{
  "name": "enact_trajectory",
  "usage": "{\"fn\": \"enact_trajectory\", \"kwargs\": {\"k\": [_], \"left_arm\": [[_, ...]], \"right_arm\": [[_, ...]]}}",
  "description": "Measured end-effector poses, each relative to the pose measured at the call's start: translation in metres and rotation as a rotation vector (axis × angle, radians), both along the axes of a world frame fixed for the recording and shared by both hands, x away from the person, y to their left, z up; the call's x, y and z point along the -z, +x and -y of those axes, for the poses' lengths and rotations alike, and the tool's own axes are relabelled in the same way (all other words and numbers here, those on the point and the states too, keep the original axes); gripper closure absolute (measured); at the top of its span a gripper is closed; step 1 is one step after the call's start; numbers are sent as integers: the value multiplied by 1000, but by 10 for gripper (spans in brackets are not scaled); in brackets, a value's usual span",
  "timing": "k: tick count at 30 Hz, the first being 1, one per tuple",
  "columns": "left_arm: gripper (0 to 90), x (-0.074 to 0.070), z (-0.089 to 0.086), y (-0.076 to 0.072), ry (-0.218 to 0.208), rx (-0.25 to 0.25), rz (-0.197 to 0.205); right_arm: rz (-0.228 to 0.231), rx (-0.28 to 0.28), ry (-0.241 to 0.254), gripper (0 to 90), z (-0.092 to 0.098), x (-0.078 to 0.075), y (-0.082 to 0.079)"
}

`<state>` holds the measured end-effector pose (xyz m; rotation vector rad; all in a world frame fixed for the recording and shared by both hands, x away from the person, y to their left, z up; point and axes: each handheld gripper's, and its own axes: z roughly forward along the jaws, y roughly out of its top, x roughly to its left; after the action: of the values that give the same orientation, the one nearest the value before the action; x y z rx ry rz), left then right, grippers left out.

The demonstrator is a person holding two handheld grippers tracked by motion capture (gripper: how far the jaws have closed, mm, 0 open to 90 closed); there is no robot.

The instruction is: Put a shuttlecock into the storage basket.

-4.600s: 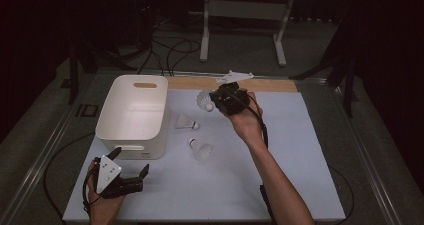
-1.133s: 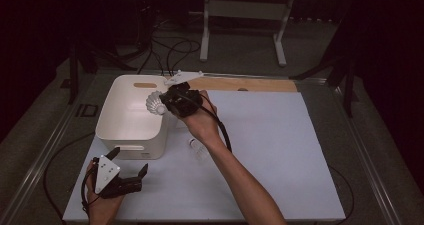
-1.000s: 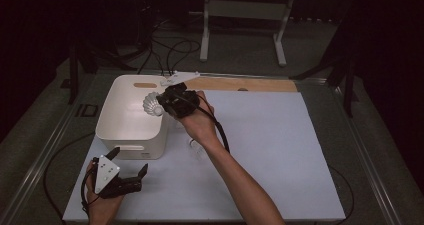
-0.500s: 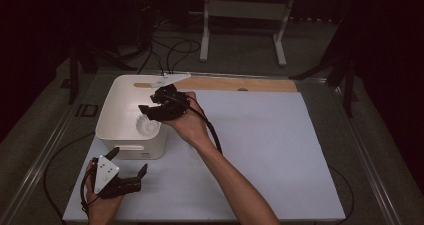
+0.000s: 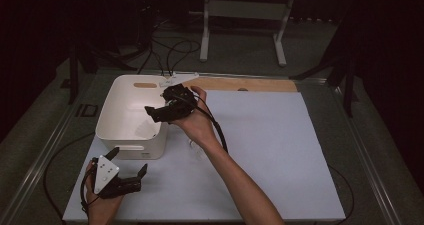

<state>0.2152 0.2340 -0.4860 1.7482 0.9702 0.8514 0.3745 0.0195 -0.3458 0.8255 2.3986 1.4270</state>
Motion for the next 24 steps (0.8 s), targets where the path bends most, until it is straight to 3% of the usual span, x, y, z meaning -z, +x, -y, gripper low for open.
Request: {"fn": "enact_trajectory", "kwargs": {"k": [8,24], "left_arm": [[2,0,0,0,0,0,0],[1,0,0,0,0,1,1]], "right_arm": [[14,12,-30,144,5,1,-2],[28,41,-17,141,22,3,-2]]}}
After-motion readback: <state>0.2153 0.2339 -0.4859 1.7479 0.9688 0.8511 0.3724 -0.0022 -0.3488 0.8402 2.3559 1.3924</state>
